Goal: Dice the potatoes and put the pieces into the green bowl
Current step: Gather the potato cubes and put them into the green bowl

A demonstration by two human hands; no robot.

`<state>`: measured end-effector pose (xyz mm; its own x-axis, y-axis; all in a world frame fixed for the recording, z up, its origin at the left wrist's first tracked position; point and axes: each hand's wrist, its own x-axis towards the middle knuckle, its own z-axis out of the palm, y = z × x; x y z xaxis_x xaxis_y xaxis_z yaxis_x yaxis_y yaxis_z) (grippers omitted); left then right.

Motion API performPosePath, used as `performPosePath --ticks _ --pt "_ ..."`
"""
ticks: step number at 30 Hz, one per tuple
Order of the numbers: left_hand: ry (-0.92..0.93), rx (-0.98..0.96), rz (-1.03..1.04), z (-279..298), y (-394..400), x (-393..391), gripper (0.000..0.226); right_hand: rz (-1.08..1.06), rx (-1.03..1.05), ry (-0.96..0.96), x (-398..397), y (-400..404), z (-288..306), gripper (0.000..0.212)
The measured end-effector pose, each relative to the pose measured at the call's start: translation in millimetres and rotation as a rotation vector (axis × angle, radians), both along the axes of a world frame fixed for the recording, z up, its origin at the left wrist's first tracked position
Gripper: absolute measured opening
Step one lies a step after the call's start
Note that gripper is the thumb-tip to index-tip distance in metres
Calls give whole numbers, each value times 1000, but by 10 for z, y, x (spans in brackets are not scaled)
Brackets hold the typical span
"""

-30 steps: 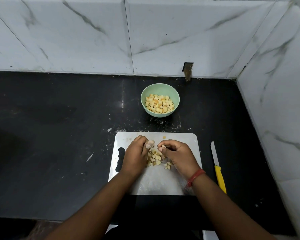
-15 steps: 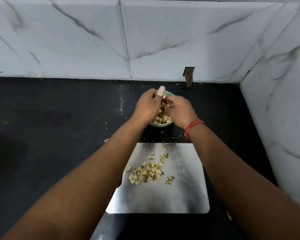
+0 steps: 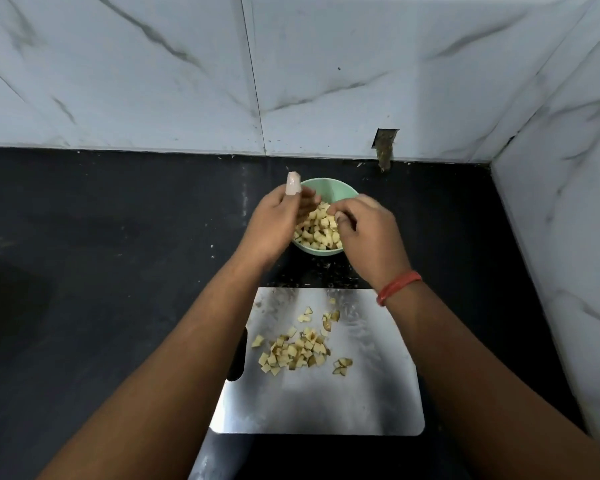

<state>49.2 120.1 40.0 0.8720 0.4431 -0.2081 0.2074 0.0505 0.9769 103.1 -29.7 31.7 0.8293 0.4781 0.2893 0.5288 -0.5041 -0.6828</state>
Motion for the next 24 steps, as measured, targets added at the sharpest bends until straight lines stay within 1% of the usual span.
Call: performPosePath --ticks 2,4,6,9,12,15,18,20,22,24 --pt "-74 -124 62 -30 -3 -208 43 108 -46 -30 -277 -18 -39 20" --pt "-103 -182 124 -129 18 -438 41 243 -134 -13 -582 -32 -150 21" --pt "-97 -190 201 -248 35 -654 43 388 -209 1 -835 -18 -304 21" --pt "-73 -165 281 -414 32 -906 42 595 -310 -37 -1096 68 -553 21" --pt "-53 -117 292 -532 -12 -1113 42 680 -391 -152 -1249 121 -746 19" --pt "-36 -101 278 -597 -69 -1287 41 644 -450 -224 -1242 39 -817 12" --pt "-28 -118 258 -676 -70 -1422 44 557 -427 -172 -1152 -149 -759 13" --pt "-24 -163 245 -716 -90 -1479 45 426 -360 -132 -1071 -291 -729 18" --pt "-22 -187 228 -749 -123 -1530 46 245 -351 -94 -996 -395 -733 25" --pt "-23 -125 167 -800 -155 -1592 45 130 -396 -37 -989 -439 -748 32"
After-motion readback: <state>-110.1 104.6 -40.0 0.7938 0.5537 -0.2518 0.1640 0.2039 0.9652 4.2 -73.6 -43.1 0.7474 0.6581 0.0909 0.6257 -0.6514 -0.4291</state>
